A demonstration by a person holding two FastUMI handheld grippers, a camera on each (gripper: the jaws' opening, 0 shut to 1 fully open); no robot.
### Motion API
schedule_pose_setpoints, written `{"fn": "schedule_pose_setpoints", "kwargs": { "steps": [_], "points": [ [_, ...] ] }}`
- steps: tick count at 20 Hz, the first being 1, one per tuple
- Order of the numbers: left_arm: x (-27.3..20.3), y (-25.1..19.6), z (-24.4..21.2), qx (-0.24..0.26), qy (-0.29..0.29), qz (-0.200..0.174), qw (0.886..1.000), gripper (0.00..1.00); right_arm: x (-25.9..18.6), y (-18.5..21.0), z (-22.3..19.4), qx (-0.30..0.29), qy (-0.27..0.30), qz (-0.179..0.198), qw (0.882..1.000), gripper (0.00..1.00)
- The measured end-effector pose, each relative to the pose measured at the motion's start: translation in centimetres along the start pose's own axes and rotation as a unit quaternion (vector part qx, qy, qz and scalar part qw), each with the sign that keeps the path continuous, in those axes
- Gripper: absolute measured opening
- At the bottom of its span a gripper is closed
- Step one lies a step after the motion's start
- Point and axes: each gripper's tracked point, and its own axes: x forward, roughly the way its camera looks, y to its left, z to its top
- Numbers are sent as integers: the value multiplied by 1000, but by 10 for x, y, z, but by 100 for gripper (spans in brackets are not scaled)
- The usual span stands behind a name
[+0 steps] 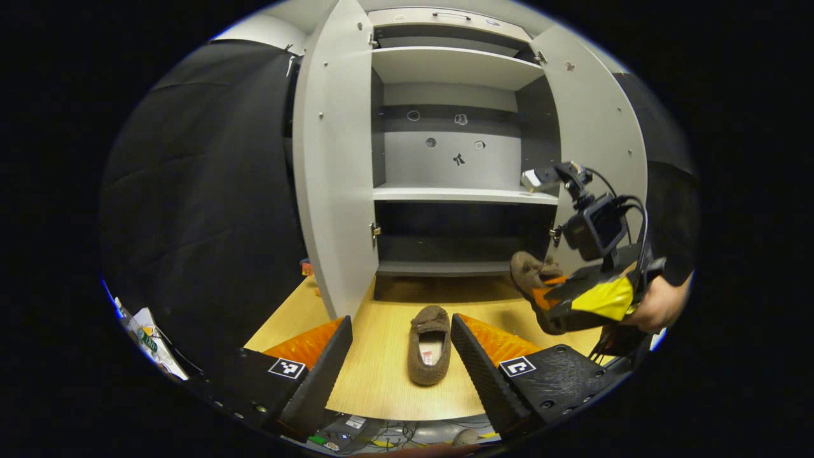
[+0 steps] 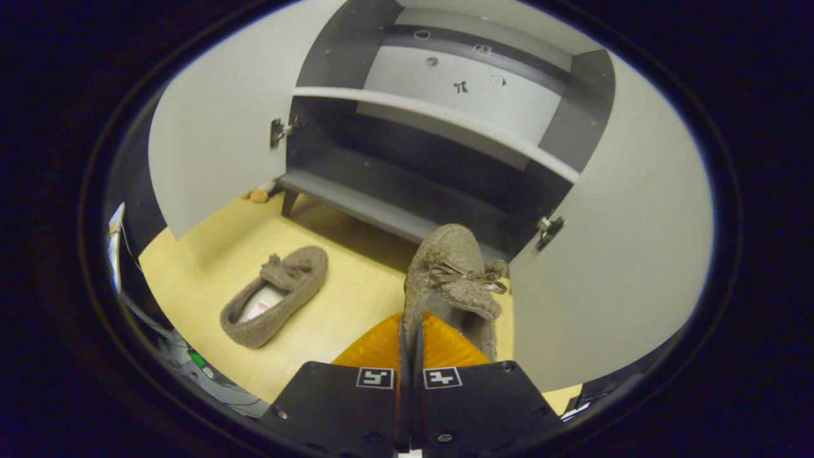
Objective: Grab one shoe with the right hand and put it into the shoe cabinet, grab the other shoe with the left hand and put it into the shoe cabinet; then close the right door with the right hand and the left door with the left hand.
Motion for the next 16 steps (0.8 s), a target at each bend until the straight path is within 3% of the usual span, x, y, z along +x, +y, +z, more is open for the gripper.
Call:
{"fn": "schedule_pose_setpoints", "kwargs": {
  "steps": [4,9,13,16],
  "points": [
    [12,-7,21,10,-22,-12,1000,95,-22,-39,73,45,-42,-16,998,4],
    [24,0,40,17,-37,-2,999,95,-23,-81,183,43,-101,-38,993,4],
    [27,14,42,8,-34,19,999,95,15,-98,269,30,-131,-55,989,4],
    [22,32,34,2,-24,44,999,95,71,-101,298,21,-99,-59,993,4]
  ]
}}
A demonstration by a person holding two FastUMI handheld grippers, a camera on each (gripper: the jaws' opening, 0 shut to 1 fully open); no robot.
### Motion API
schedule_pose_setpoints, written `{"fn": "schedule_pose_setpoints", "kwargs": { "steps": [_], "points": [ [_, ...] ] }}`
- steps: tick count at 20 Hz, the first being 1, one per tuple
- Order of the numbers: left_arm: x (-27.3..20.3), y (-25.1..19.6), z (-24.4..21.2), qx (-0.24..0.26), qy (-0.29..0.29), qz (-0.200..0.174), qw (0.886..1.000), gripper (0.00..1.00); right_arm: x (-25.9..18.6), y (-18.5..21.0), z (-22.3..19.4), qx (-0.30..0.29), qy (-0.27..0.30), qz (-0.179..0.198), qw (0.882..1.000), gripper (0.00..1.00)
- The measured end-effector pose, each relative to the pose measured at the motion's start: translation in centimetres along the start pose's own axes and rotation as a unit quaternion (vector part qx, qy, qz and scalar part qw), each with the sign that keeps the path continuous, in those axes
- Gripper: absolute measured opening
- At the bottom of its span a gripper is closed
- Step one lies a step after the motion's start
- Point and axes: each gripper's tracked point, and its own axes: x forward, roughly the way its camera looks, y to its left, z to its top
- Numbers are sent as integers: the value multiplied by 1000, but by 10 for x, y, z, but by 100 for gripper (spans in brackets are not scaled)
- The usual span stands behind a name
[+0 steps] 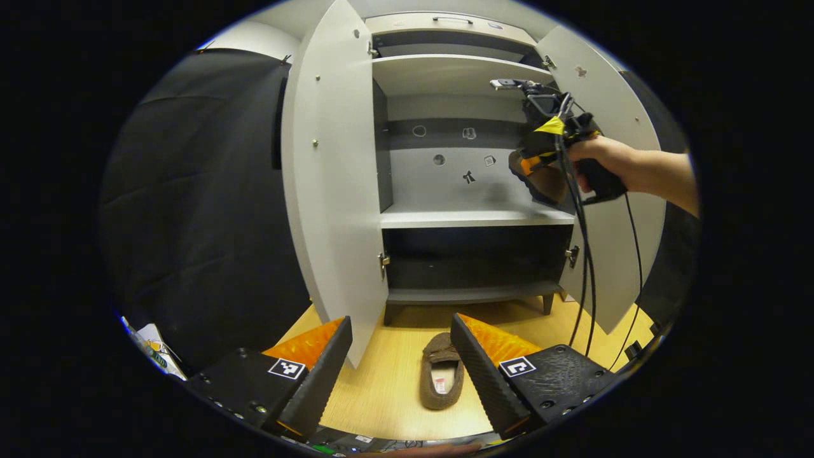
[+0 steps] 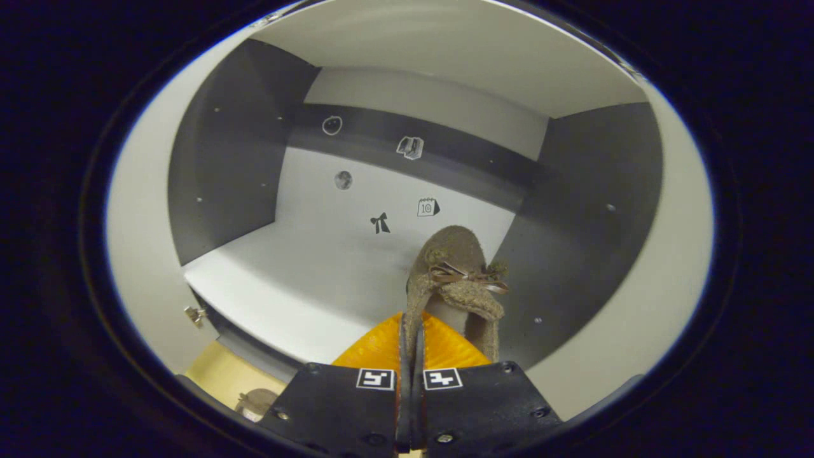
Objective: Grab one shoe with the right hand and put it into the shoe cabinet, grab the other shoe with the left hand and put it into the shoe cabinet; then close the right door with the right hand and the left door with the left hand.
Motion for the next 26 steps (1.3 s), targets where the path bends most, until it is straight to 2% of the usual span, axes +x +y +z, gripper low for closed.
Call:
{"fn": "schedule_pose_setpoints", "kwargs": {
  "steps": [3,6,8,11,12,13,15,18,19,21,23,24,26],
  "points": [
    [-4,18,-4,-9,6,29,1000,95,43,7,-12,10,57,13,998,4],
    [-8,33,-11,-17,18,50,998,95,54,16,-17,11,70,27,997,6],
    [-10,39,-14,-22,24,57,998,95,52,15,-15,10,66,27,997,15],
    [-9,37,-17,-25,33,50,998,95,33,5,-4,6,40,23,999,52],
    [-8,37,-16,-24,33,45,998,95,24,0,2,7,27,20,999,50],
    [-6,35,-15,-22,32,40,998,95,11,-7,7,6,14,18,1000,63],
    [-2,30,-14,-19,32,27,999,95,-24,-22,22,27,-30,9,999,73],
    [8,13,-17,-13,37,-5,999,95,-100,-36,47,83,-128,24,988,74],
    [12,5,-19,-10,38,-19,999,95,-131,-39,49,99,-154,35,982,83],
    [18,-9,-23,2,36,-41,999,95,-177,-43,40,104,-188,39,976,95],
    [26,-24,-27,13,33,-61,997,95,-217,-48,19,93,-212,9,973,93],
    [29,-28,-27,16,30,-69,997,95,-238,-48,4,104,-223,-6,969,96],
    [34,-35,-24,20,19,-78,997,95,-268,-36,-32,132,-235,-11,963,96]
  ]
}}
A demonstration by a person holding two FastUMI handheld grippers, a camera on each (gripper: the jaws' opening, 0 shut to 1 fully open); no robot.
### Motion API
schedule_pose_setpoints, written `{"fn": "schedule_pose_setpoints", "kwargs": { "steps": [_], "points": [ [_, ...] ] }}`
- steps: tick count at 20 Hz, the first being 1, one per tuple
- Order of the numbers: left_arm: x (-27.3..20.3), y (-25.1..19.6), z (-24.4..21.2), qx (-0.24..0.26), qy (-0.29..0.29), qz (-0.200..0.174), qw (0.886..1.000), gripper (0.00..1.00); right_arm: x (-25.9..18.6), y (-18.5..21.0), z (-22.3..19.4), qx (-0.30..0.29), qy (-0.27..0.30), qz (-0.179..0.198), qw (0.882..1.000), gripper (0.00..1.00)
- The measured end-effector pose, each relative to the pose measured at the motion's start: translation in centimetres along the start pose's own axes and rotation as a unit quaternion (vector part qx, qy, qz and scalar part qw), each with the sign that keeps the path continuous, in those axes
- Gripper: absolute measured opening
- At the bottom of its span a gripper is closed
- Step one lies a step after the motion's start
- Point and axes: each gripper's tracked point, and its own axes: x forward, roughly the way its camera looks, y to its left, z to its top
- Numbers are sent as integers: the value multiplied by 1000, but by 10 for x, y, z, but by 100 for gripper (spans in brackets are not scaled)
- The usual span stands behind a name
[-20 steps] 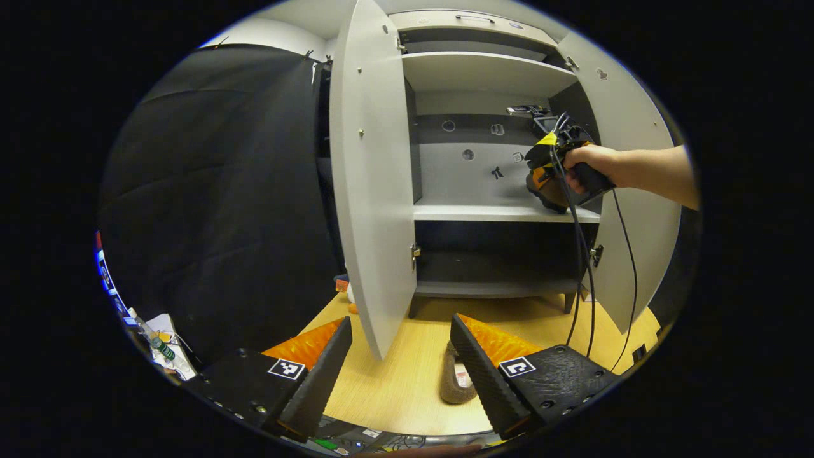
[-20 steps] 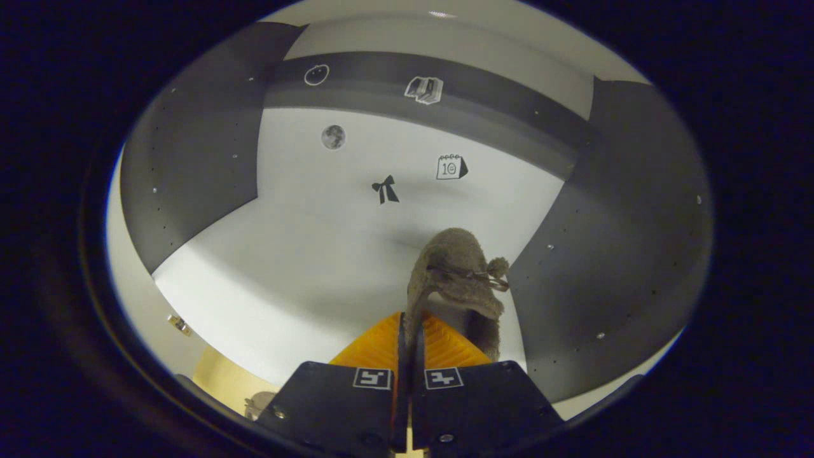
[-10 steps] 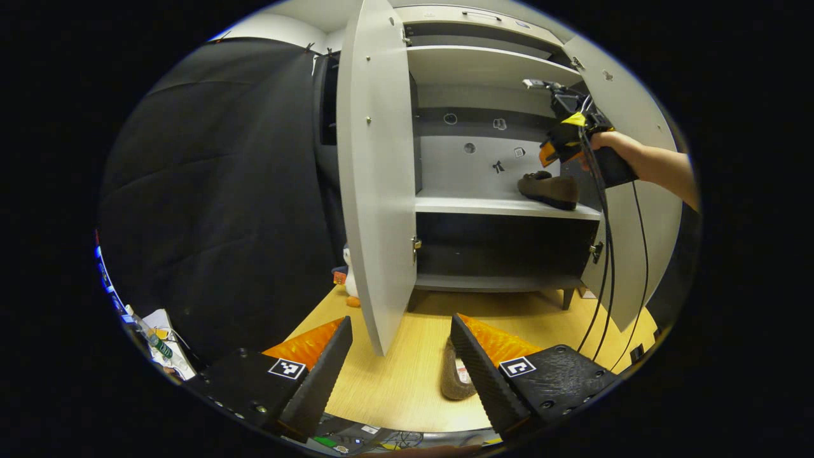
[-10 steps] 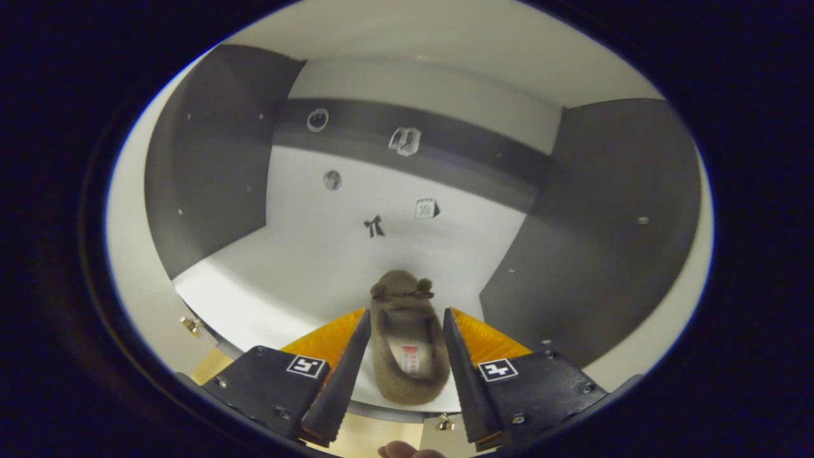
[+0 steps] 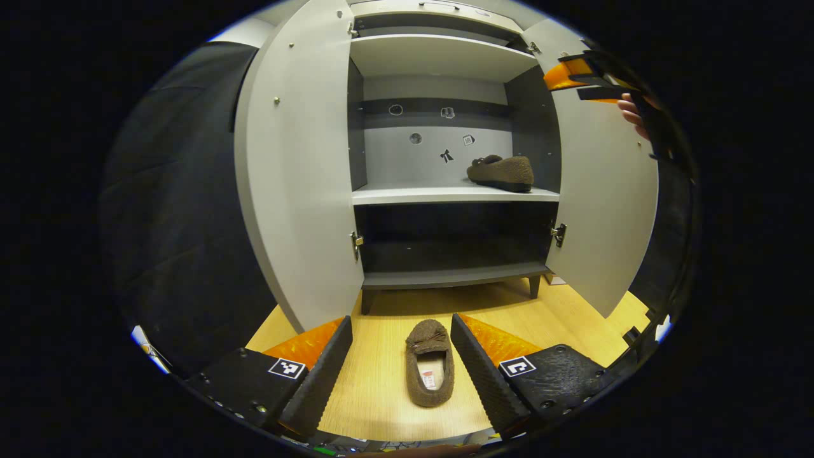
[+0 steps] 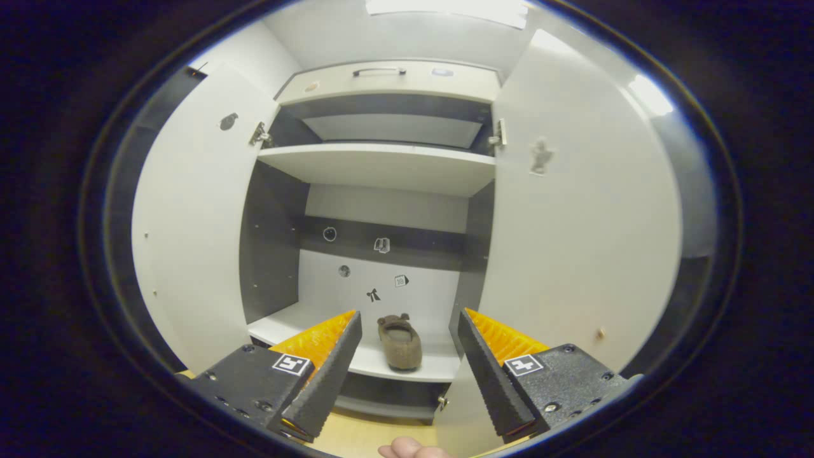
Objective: Grab one shoe with the right hand and put it into the shoe cabinet, grab the other shoe with the left hand and put it into the shoe cabinet; then close the right door with the right hand and the left door with the left hand.
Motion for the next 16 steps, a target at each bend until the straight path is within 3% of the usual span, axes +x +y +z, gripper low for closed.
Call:
{"fn": "schedule_pose_setpoints", "kwargs": {
  "steps": [1,4,6,11,16],
  "points": [
    [3,-1,3,2,-6,-2,1000,95,-13,0,-21,4,3,-4,1000,98],
    [16,3,1,5,-8,10,1000,95,-57,8,-91,17,89,-3,996,100],
    [28,2,-14,4,5,11,1000,95,-68,10,-112,47,127,1,991,100],
    [77,1,-94,14,93,24,995,95,-84,-11,-111,12,142,-15,990,100],
    [115,-11,-160,1,182,22,983,95,-92,-16,-112,-1,174,-10,985,100]
  ]
}}
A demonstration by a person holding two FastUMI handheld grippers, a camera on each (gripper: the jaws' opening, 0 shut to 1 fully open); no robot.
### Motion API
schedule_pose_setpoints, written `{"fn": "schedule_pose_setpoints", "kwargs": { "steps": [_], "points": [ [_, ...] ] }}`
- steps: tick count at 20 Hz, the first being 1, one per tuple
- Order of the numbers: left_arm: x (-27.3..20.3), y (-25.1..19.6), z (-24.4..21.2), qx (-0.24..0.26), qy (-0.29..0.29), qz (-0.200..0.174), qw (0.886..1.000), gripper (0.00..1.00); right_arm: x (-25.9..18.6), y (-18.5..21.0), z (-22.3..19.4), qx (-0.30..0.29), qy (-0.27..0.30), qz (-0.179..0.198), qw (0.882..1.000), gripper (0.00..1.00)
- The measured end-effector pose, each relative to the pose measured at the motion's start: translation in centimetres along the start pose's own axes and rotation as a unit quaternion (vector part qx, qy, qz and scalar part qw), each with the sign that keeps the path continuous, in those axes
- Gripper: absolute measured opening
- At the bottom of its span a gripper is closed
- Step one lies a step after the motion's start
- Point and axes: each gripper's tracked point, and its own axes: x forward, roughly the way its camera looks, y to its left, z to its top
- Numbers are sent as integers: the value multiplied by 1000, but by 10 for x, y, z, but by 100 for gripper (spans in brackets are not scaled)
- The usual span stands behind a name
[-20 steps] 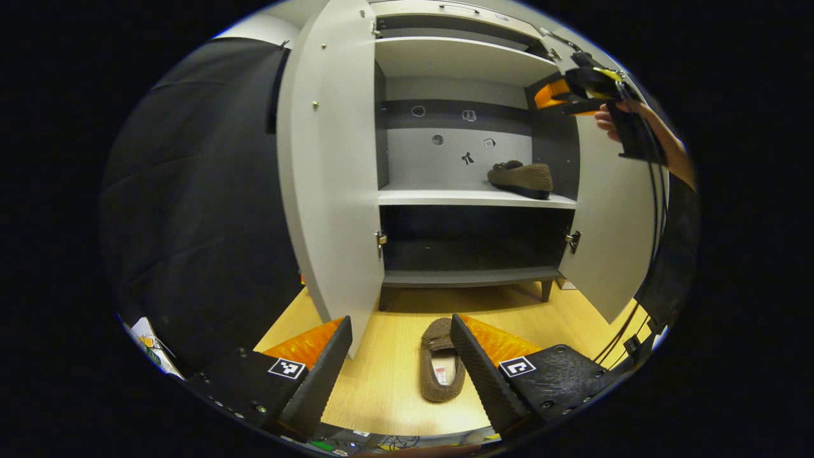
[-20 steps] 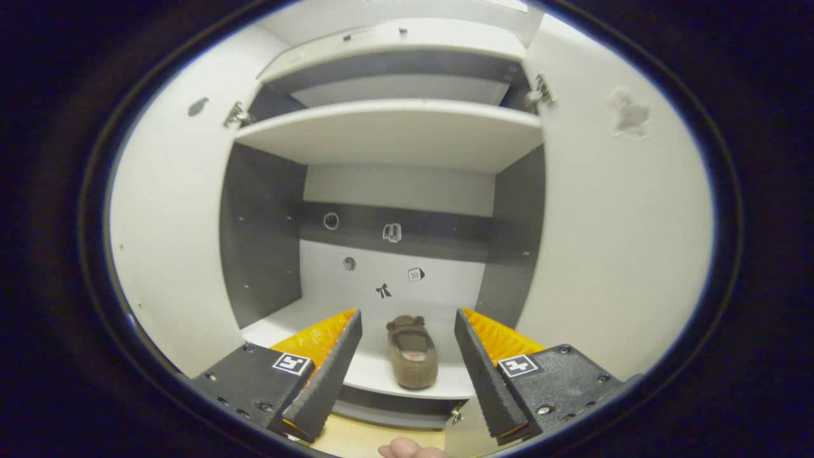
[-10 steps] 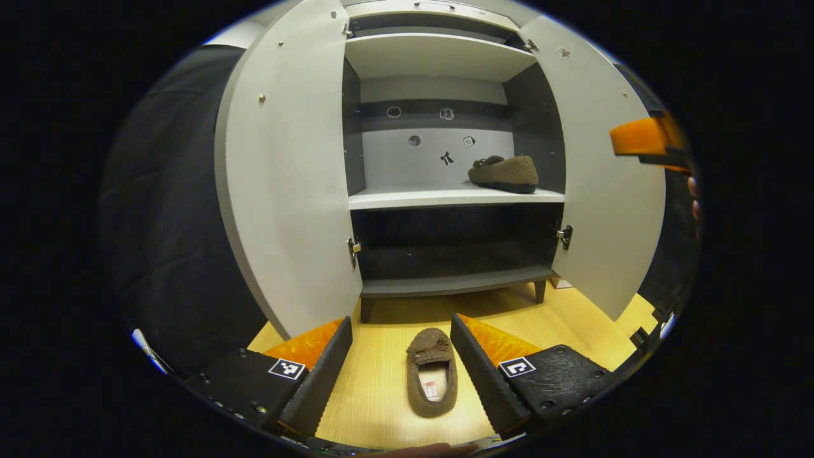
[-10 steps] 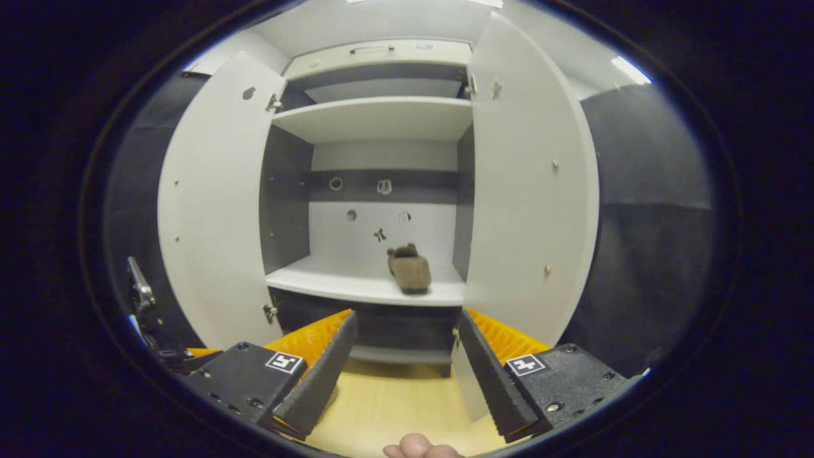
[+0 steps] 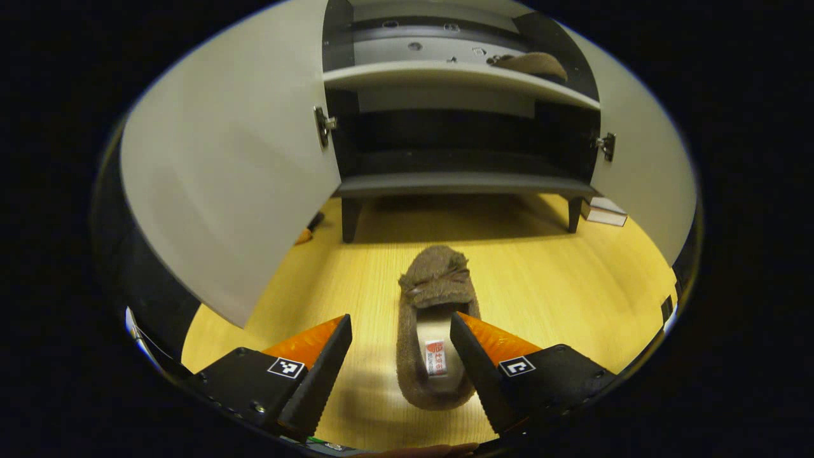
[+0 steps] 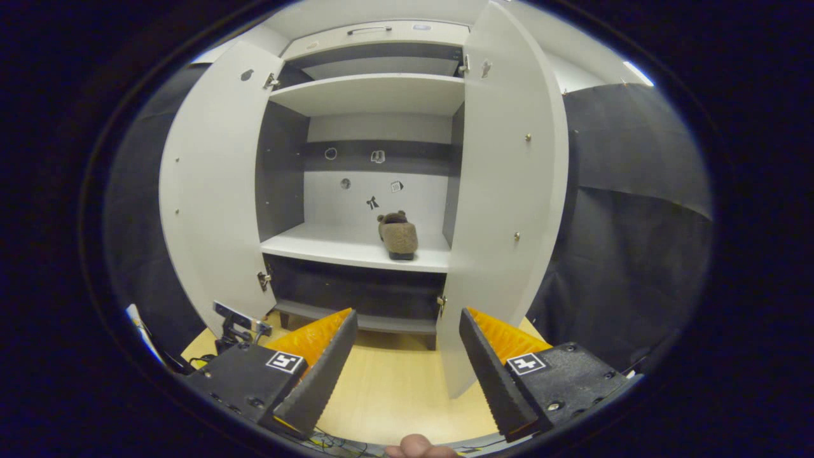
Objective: Grab one shoe with the right hand and put it into the shoe cabinet, grab the other shoe with the left hand and put it into the shoe cabinet; then close the right door with the right hand and the left door with the left hand.
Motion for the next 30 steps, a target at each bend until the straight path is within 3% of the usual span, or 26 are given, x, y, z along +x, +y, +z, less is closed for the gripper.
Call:
{"fn": "schedule_pose_setpoints", "kwargs": {
  "steps": [3,4,5,7,8,10,13,16,22,26,30],
  "points": [
    [19,-7,-12,-5,14,-8,1000,84,-1,5,-3,-25,14,15,999,100],
    [23,-10,-13,-14,20,-17,1000,73,-1,7,-2,-28,16,19,999,100],
    [27,-14,-17,-28,31,-27,999,69,-2,10,-3,-28,18,23,999,100],
    [30,-14,-21,-42,49,-22,998,52,-2,19,-12,-37,33,41,998,100],
    [31,-11,-19,-52,45,-12,998,22,-2,21,-18,-38,45,48,997,100],
    [29,-11,-19,-33,50,7,998,6,-2,20,-24,-35,59,53,996,100],
    [23,-15,-11,-32,45,2,998,6,-5,15,-25,-40,60,52,996,100],
    [0,-13,26,-48,19,1,999,6,-6,11,-24,-36,56,54,996,100],
    [-68,4,140,-67,-76,21,995,6,-3,7,-16,7,36,66,997,100],
    [-119,6,233,-70,-109,23,991,6,1,4,-9,30,15,76,997,100],
    [-120,3,336,-74,-141,31,987,6,7,-4,-5,62,-3,81,995,100]
  ]
}}
